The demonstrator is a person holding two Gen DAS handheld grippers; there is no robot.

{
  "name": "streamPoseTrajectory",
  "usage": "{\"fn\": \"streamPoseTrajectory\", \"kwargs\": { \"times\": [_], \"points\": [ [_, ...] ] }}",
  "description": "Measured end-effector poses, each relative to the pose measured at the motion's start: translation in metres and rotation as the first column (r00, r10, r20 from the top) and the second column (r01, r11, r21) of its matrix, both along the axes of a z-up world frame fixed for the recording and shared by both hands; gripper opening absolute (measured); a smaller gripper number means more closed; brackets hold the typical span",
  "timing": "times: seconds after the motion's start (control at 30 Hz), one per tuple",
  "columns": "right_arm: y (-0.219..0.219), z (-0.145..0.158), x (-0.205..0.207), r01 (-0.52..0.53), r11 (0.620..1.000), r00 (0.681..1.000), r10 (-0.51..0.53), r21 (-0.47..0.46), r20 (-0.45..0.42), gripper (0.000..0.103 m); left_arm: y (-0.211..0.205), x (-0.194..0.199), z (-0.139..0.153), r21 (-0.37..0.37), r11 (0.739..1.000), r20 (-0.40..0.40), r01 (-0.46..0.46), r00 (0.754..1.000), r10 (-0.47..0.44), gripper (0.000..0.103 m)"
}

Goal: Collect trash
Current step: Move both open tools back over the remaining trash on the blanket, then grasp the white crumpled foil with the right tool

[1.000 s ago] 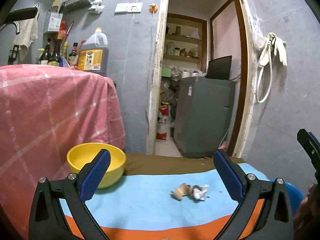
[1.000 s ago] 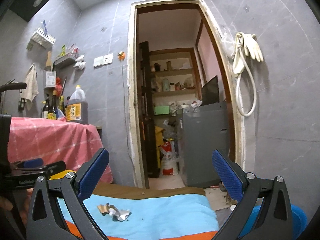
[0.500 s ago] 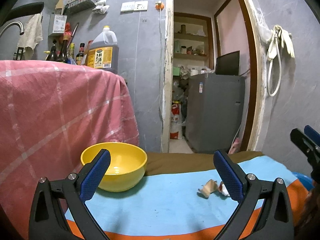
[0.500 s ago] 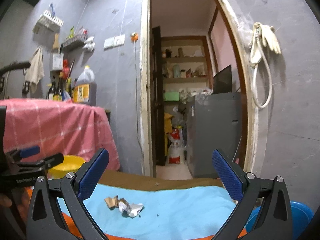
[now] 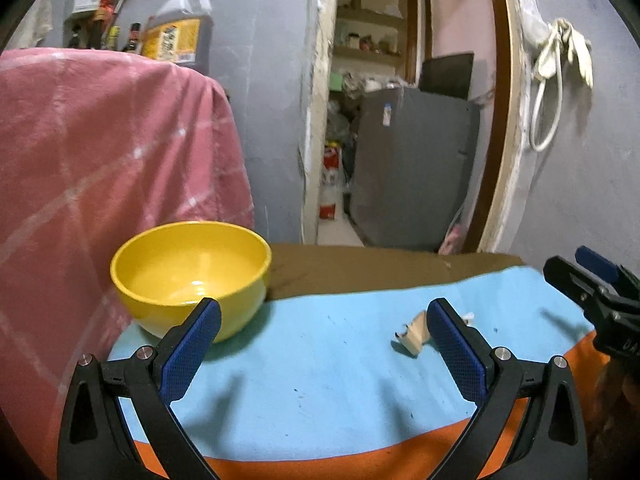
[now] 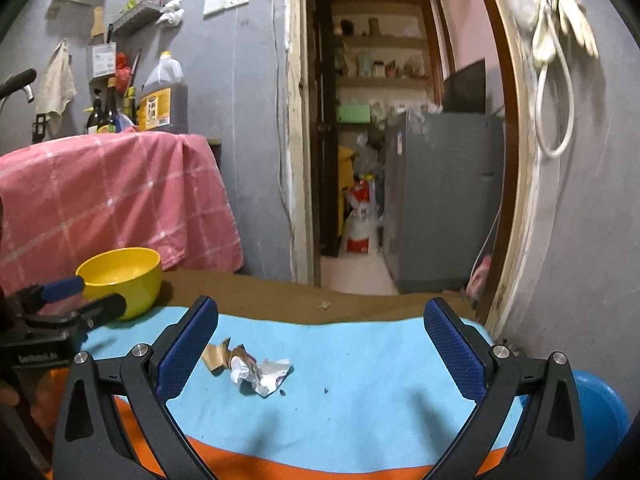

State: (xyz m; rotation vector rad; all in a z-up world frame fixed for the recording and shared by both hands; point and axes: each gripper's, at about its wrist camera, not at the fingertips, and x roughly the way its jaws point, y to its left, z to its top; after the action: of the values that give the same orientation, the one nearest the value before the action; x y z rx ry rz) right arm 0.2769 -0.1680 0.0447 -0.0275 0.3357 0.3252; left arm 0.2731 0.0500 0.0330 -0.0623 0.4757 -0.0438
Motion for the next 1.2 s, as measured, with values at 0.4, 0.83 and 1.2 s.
{"fn": "streamPoseTrajectory", "kwargs": {
  "times": [0.4,0.83,1.2],
  "points": [
    [0.002,-0.022,0.038,-0.058,0.998,0.958,0.054,-0.008,-0.283,0.099,-0.003,0.035,-0.023,-0.018,0.999,-0.191,0.049,0.98,-0.052,0.077],
    [0.036,-0.057,0.042,-0.237,0.964,0.865,0.151,-0.124,-0.479,0.067,-0.005,0.063,-0.033,-0.177,0.966,-0.302,0.189,0.924,-0.236,0.034],
    [0.033,-0.059,0.048,-0.216,0.969,0.857,0.129,-0.119,-0.499,0.064,-0.014,0.08,-0.038,-0.272,0.934,-0.353,0.233,0.879,-0.322,0.019]
  ]
}}
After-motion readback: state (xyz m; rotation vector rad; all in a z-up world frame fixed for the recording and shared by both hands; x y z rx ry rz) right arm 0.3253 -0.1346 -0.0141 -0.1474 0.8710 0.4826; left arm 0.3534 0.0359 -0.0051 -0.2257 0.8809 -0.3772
